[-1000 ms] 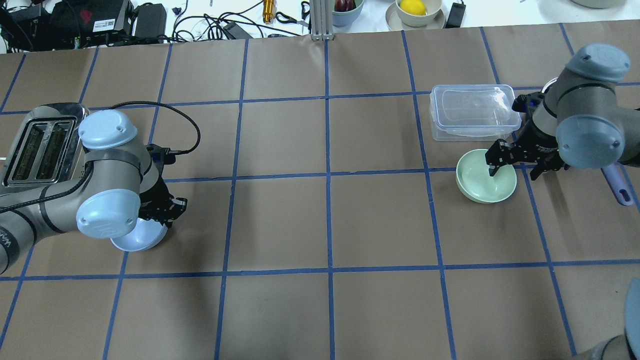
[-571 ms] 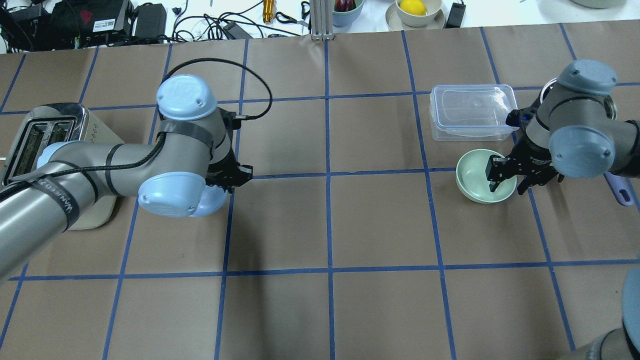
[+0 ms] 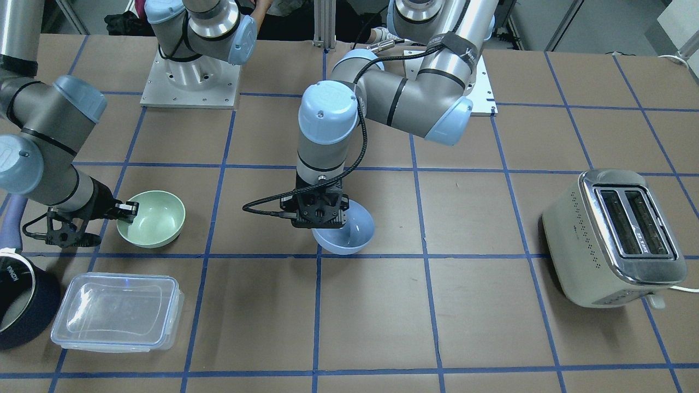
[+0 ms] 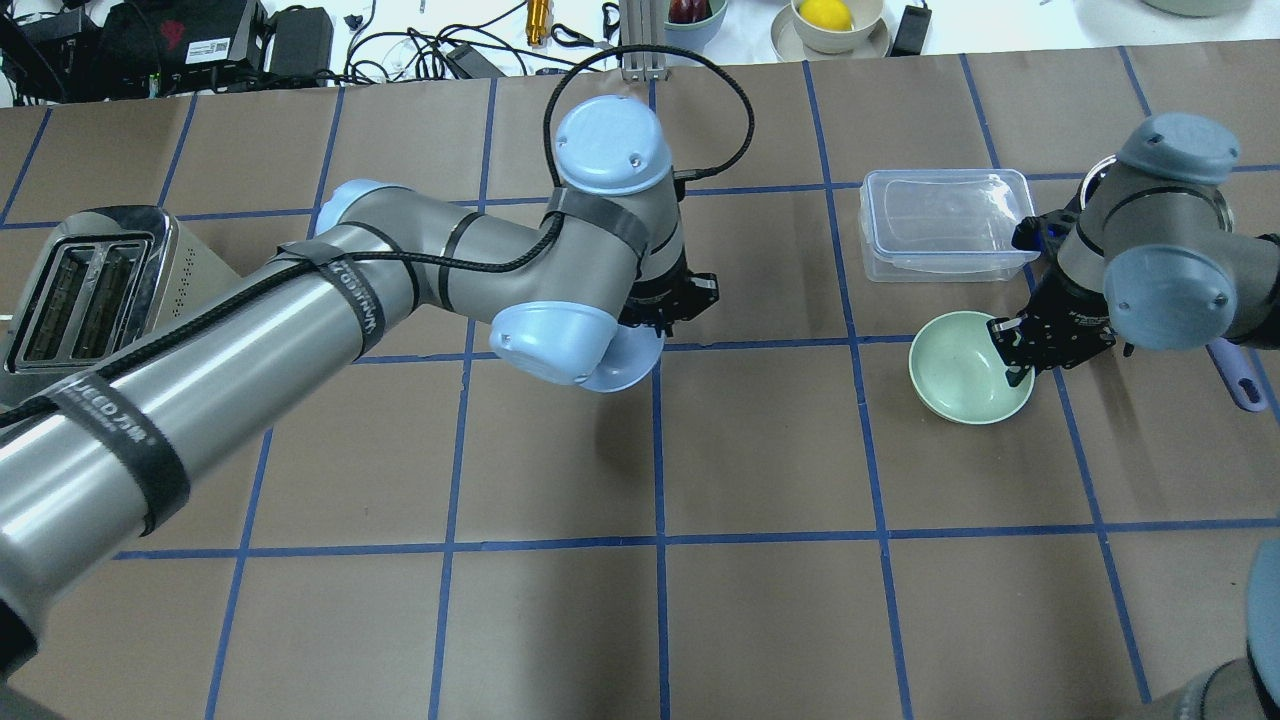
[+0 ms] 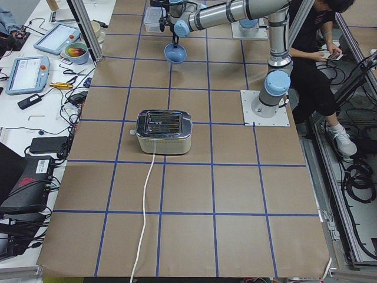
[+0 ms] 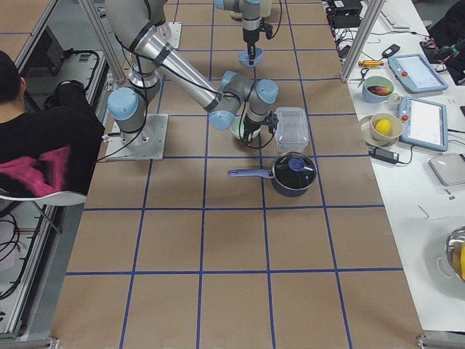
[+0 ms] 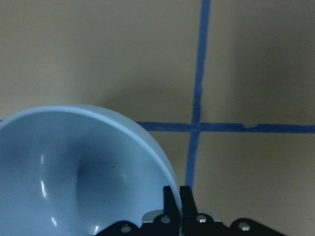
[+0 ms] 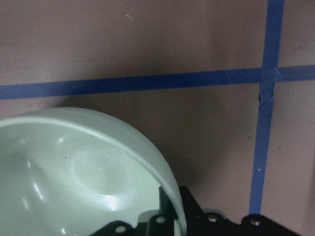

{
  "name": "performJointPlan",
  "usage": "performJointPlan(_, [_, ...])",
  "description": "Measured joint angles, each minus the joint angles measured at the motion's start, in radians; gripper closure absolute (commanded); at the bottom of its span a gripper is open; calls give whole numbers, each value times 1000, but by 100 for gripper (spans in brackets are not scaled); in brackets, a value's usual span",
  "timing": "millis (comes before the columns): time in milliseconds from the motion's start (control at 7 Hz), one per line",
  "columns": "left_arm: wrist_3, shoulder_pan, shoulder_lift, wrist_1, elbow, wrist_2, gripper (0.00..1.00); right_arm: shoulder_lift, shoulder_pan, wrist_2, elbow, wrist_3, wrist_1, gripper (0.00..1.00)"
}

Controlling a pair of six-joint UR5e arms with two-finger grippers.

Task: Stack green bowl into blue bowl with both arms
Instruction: 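Carry the light blue bowl to the table center with the left gripper and release it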

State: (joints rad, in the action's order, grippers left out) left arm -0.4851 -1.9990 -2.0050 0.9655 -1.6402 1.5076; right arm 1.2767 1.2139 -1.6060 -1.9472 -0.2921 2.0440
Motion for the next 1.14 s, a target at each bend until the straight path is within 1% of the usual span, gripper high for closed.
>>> performJointPlan(143, [-24,-23,-44,-3,34,-2,32,8,0,-2,42,-2,-51,100])
performJointPlan(286, [-27,-39,-72,-5,48,-1,4,12,0,-1,100,-4,-124,100])
performJointPlan(429, [0,-46,-82,-10,54,21,0,14,-1,2,157,-8,-194,100])
performJointPlan(571, [50,-44,-73,-13,66,68,0,14,0,7,198,-19,-240,100])
performJointPlan(714, [90,-31,-47,9,89,99,0,15,1,17,215,-27,-261,100])
performJointPlan(857, [137,3,-14,64,115,111,0,15,5,43,222,-31,-275,100])
performJointPlan(1143, [297,136,81,215,141,113,0,18,31,129,225,-29,-289,100])
